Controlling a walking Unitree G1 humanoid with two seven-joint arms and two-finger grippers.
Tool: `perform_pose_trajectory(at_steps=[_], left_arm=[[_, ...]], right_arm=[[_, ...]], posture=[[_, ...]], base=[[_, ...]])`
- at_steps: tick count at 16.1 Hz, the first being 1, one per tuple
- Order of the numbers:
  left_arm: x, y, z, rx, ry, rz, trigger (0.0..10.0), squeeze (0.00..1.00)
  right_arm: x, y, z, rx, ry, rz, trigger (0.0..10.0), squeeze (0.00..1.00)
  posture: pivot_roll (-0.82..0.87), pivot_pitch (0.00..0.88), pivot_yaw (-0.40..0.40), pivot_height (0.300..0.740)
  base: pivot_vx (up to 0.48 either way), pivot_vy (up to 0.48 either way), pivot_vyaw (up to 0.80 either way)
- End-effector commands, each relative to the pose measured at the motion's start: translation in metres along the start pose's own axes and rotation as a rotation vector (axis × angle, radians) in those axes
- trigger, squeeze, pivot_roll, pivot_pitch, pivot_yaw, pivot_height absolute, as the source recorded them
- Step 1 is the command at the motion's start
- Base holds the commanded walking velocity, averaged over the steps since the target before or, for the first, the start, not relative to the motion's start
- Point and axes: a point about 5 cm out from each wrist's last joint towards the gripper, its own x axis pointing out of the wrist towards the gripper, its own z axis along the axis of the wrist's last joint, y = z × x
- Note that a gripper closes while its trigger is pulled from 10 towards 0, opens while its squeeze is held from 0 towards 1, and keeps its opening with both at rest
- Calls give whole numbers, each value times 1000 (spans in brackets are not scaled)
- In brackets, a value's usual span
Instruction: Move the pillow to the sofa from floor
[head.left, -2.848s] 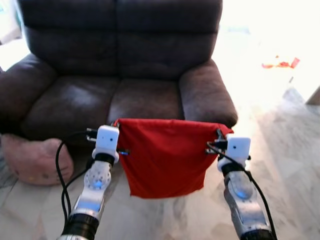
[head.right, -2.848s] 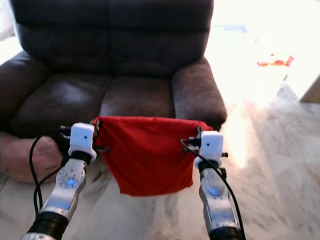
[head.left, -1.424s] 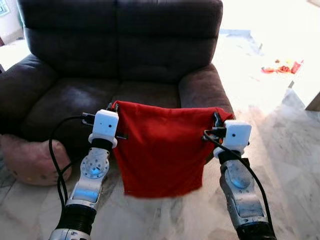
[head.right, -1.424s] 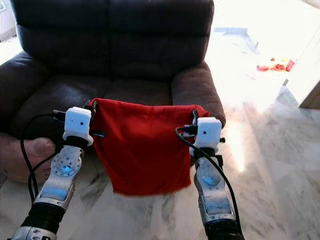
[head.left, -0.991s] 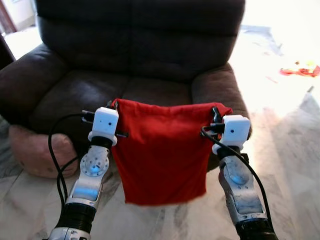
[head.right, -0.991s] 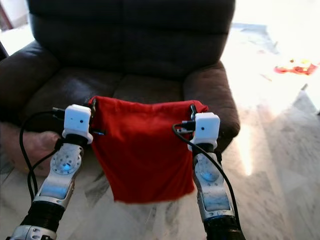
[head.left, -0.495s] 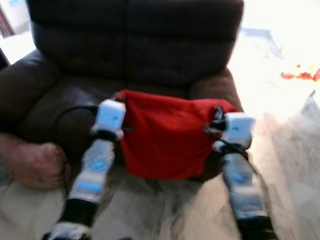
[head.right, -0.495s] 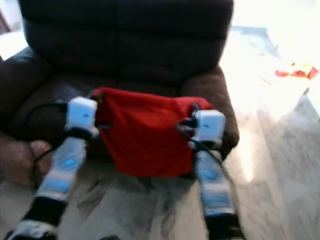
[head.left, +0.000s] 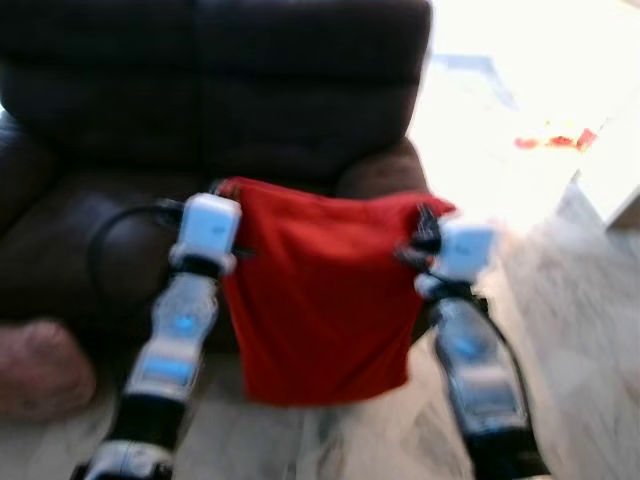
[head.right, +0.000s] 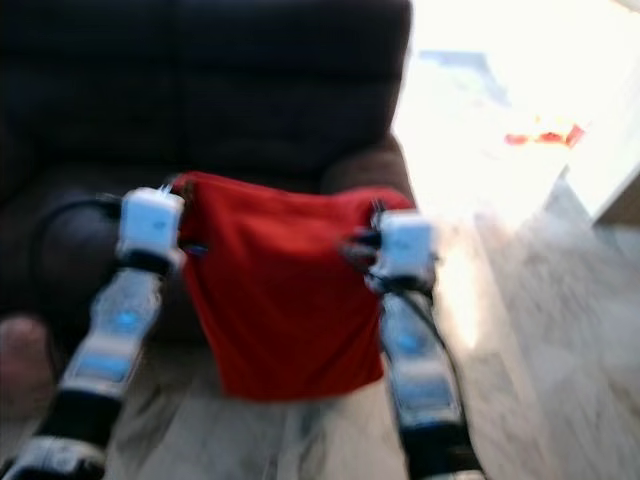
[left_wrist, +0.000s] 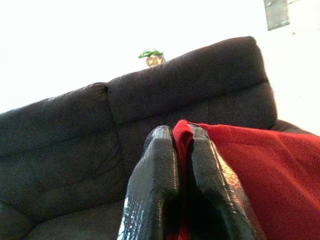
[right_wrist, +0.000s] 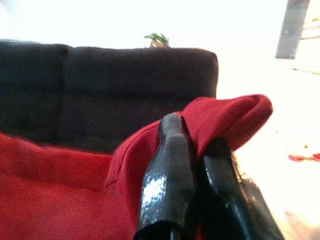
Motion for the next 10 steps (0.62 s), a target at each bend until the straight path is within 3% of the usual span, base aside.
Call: perform_pose_trajectory(at_steps=[1, 4, 10], left_arm=[[15, 3, 33, -35, -142, 30, 10000, 0], [19, 9, 36, -48, -145, 54, 10000, 0], [6, -11, 20, -84, -76, -22, 10000, 0]], right_arm=[[5, -9, 19, -13, -93, -20, 10000, 0], [6, -9, 21, -11, -95, -16, 10000, 0], [4, -10, 15, -15, -68, -20, 10000, 0]], posture=[[-1, 0, -34, 740], [-1, 0, -33, 740], [-4, 0, -36, 740]], base=[[274, 0, 0], [268, 0, 0], [45, 0, 0]])
